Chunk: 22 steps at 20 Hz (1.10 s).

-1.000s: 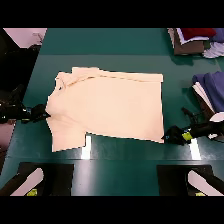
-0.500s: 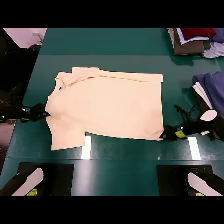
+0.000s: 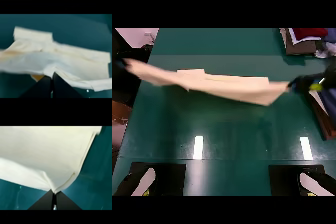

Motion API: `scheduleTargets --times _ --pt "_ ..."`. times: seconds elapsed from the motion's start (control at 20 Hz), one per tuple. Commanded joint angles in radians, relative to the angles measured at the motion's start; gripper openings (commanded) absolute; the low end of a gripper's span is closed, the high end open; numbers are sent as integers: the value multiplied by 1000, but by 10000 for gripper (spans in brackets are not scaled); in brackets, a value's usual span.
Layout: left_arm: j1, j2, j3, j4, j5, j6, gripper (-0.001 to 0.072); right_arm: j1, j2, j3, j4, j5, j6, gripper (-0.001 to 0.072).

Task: Fold the shirts.

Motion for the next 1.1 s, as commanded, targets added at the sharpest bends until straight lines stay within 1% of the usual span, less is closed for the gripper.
scheduleTargets --times 0.0,0.15,0.25,0.3,0.4,0.6,0.75,0.9,1.05 --pt "1 12 354 -89 -5 0 20 0 1 388 -8 6 3 16" --pt "1 12 605 -93 -1 -2 20 1 1 651 -35 19 10 16" --pt "1 13 746 -95 6 -21 20 0 13 766 -87 43 25 16" --pt "1 13 800 -102 7 -22 20 0 40 773 -117 41 25 16" --pt "1 13 884 -138 7 -45 20 1 130 702 -194 16 26 16" --pt "1 13 929 -232 -23 -48 20 0 283 545 -381 -8 103 16" --pt "1 12 805 -212 -44 -54 19 1 288 472 -405 -15 111 15" --pt "1 8 546 -194 -81 -50 20 1 172 437 -396 58 111 16" --pt "1 -46 270 -159 -105 -19 20 1 12 394 -397 140 111 16"
